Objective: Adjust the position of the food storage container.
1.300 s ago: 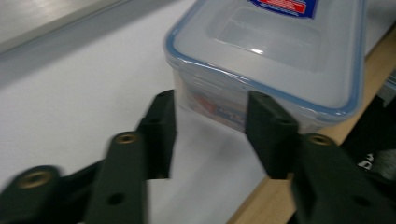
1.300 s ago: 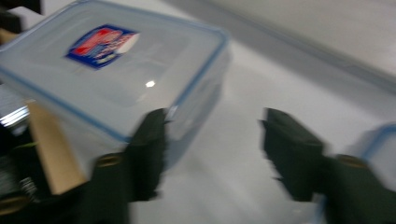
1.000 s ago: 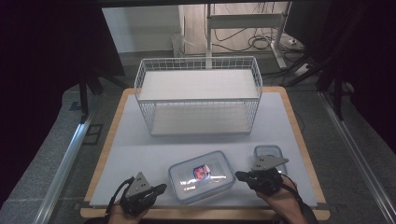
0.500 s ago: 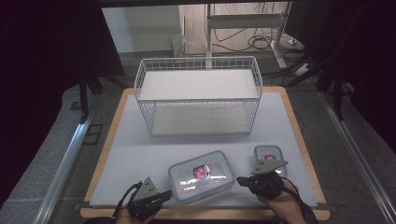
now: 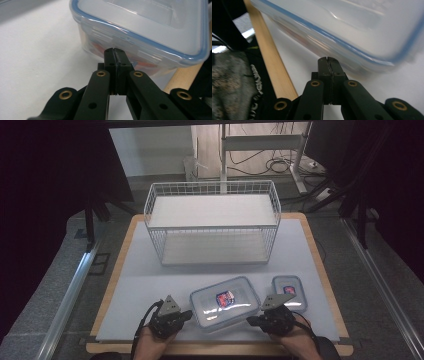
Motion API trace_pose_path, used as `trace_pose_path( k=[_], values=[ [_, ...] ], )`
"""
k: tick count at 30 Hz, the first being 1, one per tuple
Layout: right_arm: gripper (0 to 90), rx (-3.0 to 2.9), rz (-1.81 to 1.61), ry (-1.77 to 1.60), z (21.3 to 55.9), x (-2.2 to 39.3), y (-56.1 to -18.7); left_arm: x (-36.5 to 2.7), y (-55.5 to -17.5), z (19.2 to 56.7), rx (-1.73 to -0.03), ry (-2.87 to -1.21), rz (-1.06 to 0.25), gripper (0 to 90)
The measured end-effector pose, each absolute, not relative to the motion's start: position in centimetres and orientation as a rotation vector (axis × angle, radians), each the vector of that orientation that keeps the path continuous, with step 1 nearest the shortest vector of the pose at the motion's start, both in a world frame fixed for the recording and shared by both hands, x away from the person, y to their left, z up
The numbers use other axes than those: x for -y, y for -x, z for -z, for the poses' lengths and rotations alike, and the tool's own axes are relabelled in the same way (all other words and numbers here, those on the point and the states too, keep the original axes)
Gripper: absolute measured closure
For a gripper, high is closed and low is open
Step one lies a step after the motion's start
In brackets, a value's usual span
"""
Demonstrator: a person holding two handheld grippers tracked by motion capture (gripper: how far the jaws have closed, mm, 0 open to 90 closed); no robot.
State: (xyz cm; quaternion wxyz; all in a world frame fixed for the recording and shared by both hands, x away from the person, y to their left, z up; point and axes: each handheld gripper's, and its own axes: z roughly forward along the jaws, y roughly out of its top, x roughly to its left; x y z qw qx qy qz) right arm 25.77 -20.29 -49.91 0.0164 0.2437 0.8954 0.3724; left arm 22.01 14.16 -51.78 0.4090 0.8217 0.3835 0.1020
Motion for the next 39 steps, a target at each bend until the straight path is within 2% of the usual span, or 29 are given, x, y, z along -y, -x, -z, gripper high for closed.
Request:
trace_pose_path(
  k=[3, 8, 19, 24, 29, 34, 39],
  values=[
    [89.7, -2.801, -1.182, -0.724, 50.1, 19.4, -25.6, -14.3, -21.0, 51.5, -0.948, -2.084, -0.278, 89.9],
    [89.8, -2.834, -1.209, -0.629, 50.5, 17.1, -25.3, -14.0, -19.5, 52.0, -0.919, -2.108, -0.233, 89.8],
    [89.8, -2.807, -1.197, -0.557, 50.8, 13.0, -26.0, -13.4, -19.6, 52.1, -0.886, -2.107, -0.22, 88.8],
    [89.7, -2.761, -1.174, -0.64, 50.2, 15.4, -25.9, -11.6, -20.4, 52.0, -0.825, -2.12, -0.221, 88.8],
    [89.4, -2.688, -1.157, -0.749, 49.5, 18.7, -25.9, -11.5, -20.8, 52.1, -0.848, -2.14, -0.268, 89.7],
    [88.5, -2.592, -1.117, -0.836, 48.8, 20.9, -26.5, -12.5, -21.8, 52.1, -0.91, -2.12, -0.301, 89.4],
    [88.4, -2.529, -1.107, -0.905, 48.6, 21.2, -27.8, -15.4, -22.5, 51.0, -0.957, -2.125, -0.392, 88.6]
  ],
)
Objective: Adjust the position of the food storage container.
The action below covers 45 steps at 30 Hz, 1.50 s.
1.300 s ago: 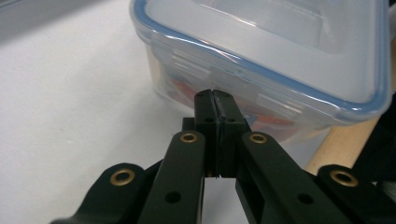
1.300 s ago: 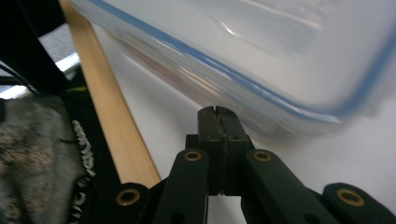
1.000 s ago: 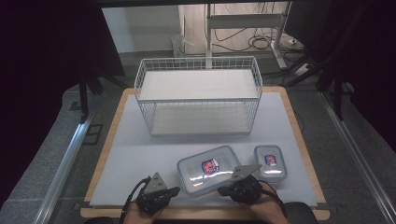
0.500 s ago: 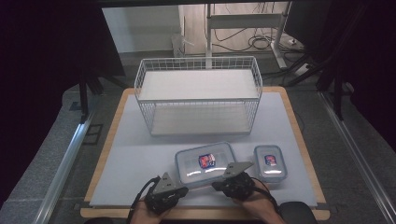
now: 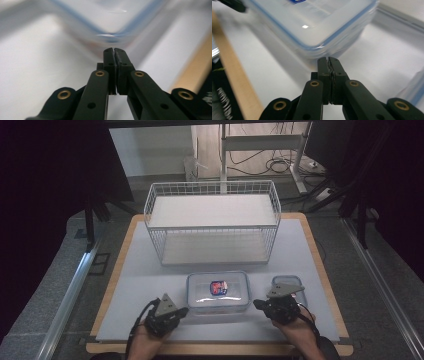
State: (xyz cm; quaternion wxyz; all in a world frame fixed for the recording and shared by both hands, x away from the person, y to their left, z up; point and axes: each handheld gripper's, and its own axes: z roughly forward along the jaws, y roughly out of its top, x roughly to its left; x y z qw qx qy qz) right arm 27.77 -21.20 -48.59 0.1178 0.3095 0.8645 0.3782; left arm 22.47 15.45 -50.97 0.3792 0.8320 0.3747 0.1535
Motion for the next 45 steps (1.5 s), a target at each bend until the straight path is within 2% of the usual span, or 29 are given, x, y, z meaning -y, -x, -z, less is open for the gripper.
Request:
trace_pose_path(
  k=[2, 4, 7, 16, 21, 25, 31, 32, 33, 35, 36, 38, 43, 45],
  values=[
    [88.9, -2.516, -1.086, -0.93, 48.8, 20.9, -28.5, -17.2, -24.5, 50.7, -1.049, -2.081, -0.4, 88.6],
    [88.8, -2.504, -1.052, -0.939, 48.8, 20.6, -29.1, -17.2, -25.1, 50.8, -1.058, -2.078, -0.386, 88.5],
    [89.4, -2.486, -1.022, -0.993, 49.0, 20.1, -30.6, -16.2, -27.3, 51.4, -1.066, -2.08, -0.3, 87.7],
    [89.7, -2.518, -0.981, -0.992, 49.5, 18.9, -31.1, -15.8, -28.5, 51.5, -1.129, -2.105, -0.357, 89.8],
    [89.7, -2.519, -0.984, -0.976, 49.5, 18.7, -31.2, -16.2, -28.8, 51.6, -1.133, -2.085, -0.332, 88.9],
    [85.0, -2.503, -0.97, -0.922, 49.0, 19.1, -30.6, -17.5, -27.9, 50.9, -1.125, -2.044, -0.36, 77.1],
    [65.4, -2.475, -1.041, -0.897, 48.1, 21.4, -30.0, -19.4, -25.4, 50.1, -1.086, -2.013, -0.456, 45.1],
    [65.4, -2.475, -1.041, -0.897, 48.1, 21.4, -30.0, -19.4, -25.4, 50.1, -1.086, -2.013, -0.456, 40.6],
    [57.8, -2.47, -1.069, -0.897, 48.1, 21.9, -29.9, -19.7, -25.0, 50.2, -1.086, -2.015, -0.46, 36.8],
    [51.2, -2.459, -1.091, -0.893, 48.1, 22.1, -29.6, -19.8, -24.7, 50.2, -1.085, -2.009, -0.463, 30.6],
    [51.2, -2.459, -1.091, -0.893, 48.1, 22.1, -29.6, -19.9, -24.6, 50.2, -1.08, -2.003, -0.458, 30.6],
    [40.1, -2.442, -1.118, -0.893, 48.0, 22.4, -29.3, -19.9, -24.3, 50.4, -1.076, -2.003, -0.44, 22.0],
    [23.0, -2.433, -1.165, -0.896, 48.2, 22.8, -29.5, -19.2, -23.8, 51.1, -1.08, -2.05, -0.491, 7.3],
    [17.7, -2.418, -1.178, -0.903, 48.3, 22.9, -29.6, -19.1, -23.8, 51.4, -1.072, -2.073, -0.502, 6.0]
  ],
)
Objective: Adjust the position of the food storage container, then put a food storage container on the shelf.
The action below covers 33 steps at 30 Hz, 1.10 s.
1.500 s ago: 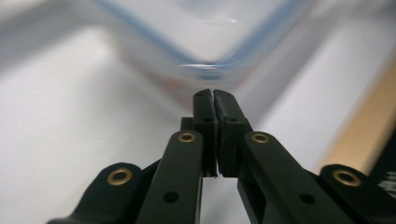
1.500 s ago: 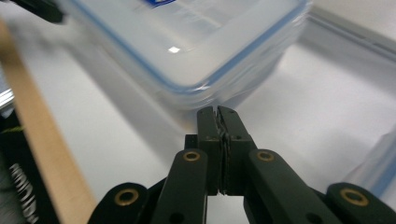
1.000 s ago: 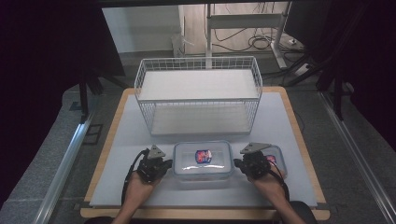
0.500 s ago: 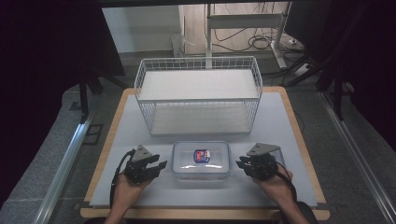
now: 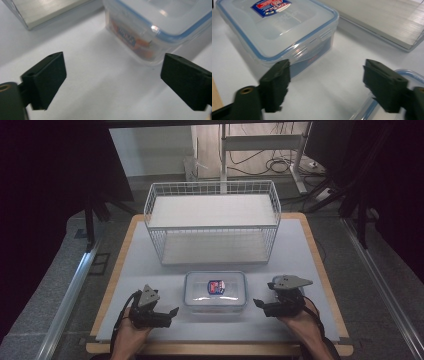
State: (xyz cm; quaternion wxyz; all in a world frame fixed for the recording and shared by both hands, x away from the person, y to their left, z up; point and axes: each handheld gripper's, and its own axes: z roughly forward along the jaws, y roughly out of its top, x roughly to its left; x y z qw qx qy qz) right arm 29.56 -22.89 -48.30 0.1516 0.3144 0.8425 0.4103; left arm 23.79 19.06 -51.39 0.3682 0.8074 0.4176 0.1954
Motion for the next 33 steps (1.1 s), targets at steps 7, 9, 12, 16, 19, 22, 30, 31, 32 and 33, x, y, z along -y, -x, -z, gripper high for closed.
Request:
trace_pose_path(
  k=[7, 9, 12, 16, 19, 22, 30, 31, 32, 33],
  values=[
    [8.2, -2.42, -1.154, -0.936, 48.8, 23.2, -29.9, -19.1, -23.9, 51.8, -1.033, -2.086, -0.51, 4.7],
    [7.9, -2.424, -1.157, -0.942, 48.9, 23.2, -30.0, -19.1, -23.9, 51.8, -1.028, -2.08, -0.521, 5.2],
    [7.2, -2.417, -1.165, -0.933, 48.8, 23.2, -29.9, -19.3, -24.0, 51.7, -1.032, -2.063, -0.515, 5.2],
    [7.2, -2.414, -1.184, -0.937, 48.6, 23.1, -29.9, -19.5, -24.2, 51.8, -1.036, -2.063, -0.502, 4.9],
    [6.9, -2.423, -1.19, -0.933, 48.6, 23.0, -30.0, -19.5, -24.4, 51.8, -1.042, -2.072, -0.486, 5.7],
    [6.7, -2.435, -1.19, -0.926, 48.5, 22.9, -30.0, -19.4, -24.4, 51.6, -1.034, -2.096, -0.494, 7.2],
    [5.9, -2.441, -1.196, -0.954, 48.2, 22.6, -30.3, -19.8, -25.1, 51.0, -1.049, -2.053, -0.393, 7.6],
    [5.7, -2.443, -1.187, -0.97, 48.1, 22.4, -30.4, -19.8, -25.2, 50.8, -1.046, -2.052, -0.384, 6.2],
    [5.4, -2.444, -1.185, -0.972, 48.1, 22.3, -30.5, -19.8, -25.3, 50.7, -1.041, -2.052, -0.382, 5.1],
    [5.4, -2.444, -1.185, -0.972, 48.1, 22.3, -30.5, -19.8, -25.3, 50.7, -1.035, -2.06, -0.386, 5.1]
  ],
)
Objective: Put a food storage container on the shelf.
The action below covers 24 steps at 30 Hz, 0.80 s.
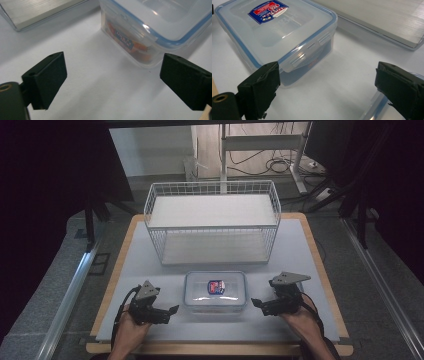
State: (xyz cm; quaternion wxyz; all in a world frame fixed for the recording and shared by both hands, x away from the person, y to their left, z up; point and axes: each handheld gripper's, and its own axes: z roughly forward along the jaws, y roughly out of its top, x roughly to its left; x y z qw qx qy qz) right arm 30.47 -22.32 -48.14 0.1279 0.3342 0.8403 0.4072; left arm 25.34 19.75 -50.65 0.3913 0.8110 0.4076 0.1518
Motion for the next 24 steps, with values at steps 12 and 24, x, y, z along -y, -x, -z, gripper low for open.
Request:
trace_pose_path(
  k=[12, 24],
  values=[
    [10.3, -2.506, -1.182, -1.019, 47.6, 20.4, -31.0, -18.7, -27.8, 49.4, -0.956, -2.052, -0.19, 2.8],
    [16.0, -2.668, -1.277, -1.156, 48.5, 18.4, -33.8, -16.7, -31.5, 50.7, -0.932, -2.029, 0.051, 6.7]
  ],
)
